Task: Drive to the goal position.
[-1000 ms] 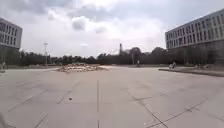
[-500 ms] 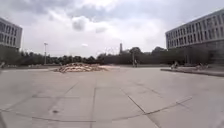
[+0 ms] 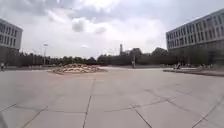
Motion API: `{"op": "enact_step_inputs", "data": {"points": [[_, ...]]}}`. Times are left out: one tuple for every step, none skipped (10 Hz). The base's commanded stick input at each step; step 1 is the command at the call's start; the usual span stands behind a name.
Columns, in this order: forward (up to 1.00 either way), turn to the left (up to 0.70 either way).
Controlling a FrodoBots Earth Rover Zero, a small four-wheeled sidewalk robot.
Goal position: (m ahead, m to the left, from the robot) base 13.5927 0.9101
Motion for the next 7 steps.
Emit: {"op": "enact_step_inputs", "data": {"points": [[1.00,0.00],[1.00,0.00],[1.00,0.00],[1.00,0.00],[1.00,0.00],[1.00,0.00],[1.00,0.00]]}}
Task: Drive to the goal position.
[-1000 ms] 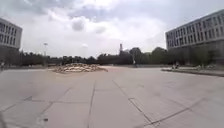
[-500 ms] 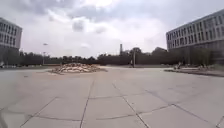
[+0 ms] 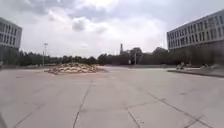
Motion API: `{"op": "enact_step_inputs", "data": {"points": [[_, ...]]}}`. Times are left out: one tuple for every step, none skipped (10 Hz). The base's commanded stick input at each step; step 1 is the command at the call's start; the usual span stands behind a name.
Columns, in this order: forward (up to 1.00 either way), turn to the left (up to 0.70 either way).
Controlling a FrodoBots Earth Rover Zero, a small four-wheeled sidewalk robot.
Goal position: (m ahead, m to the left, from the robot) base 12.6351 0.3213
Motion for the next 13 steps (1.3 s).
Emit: {"op": "enact_step_inputs", "data": {"points": [[1.00,0.00],[1.00,0.00],[1.00,0.00],[1.00,0.00],[1.00,0.00],[1.00,0.00],[1.00,0.00],[1.00,0.00],[1.00,0.00],[1.00,0.00],[1.00,0.00],[1.00,0.00],[1.00,0.00]]}}
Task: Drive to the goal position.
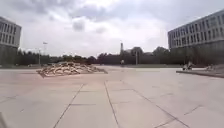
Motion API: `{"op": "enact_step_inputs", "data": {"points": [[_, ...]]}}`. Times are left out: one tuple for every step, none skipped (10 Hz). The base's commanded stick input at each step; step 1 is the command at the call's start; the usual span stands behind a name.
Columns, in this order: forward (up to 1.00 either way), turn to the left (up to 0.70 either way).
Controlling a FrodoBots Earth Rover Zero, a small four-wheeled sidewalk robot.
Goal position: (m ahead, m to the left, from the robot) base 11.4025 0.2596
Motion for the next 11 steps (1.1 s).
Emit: {"op": "enact_step_inputs", "data": {"points": [[1.00,0.00],[1.00,0.00],[1.00,0.00],[1.00,0.00],[1.00,0.00],[1.00,0.00],[1.00,0.00],[1.00,0.00],[1.00,0.00],[1.00,0.00],[1.00,0.00]]}}
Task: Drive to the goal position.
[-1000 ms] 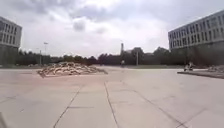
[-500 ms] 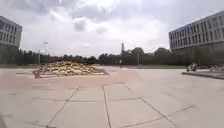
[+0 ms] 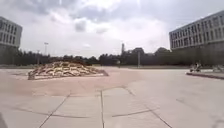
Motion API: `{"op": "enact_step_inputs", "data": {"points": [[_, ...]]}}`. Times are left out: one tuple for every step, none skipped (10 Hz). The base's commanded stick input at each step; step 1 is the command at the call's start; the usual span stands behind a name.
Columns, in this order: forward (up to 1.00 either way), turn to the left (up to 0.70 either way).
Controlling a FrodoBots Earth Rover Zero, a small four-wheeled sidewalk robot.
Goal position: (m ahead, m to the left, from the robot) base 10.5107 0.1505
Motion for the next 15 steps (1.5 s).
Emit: {"op": "enact_step_inputs", "data": {"points": [[1.00,0.00],[1.00,0.00],[1.00,0.00],[1.00,0.00],[1.00,0.00],[1.00,0.00],[1.00,0.00],[1.00,0.00],[1.00,0.00],[1.00,0.00],[1.00,0.00],[1.00,0.00],[1.00,0.00],[1.00,0.00],[1.00,0.00]]}}
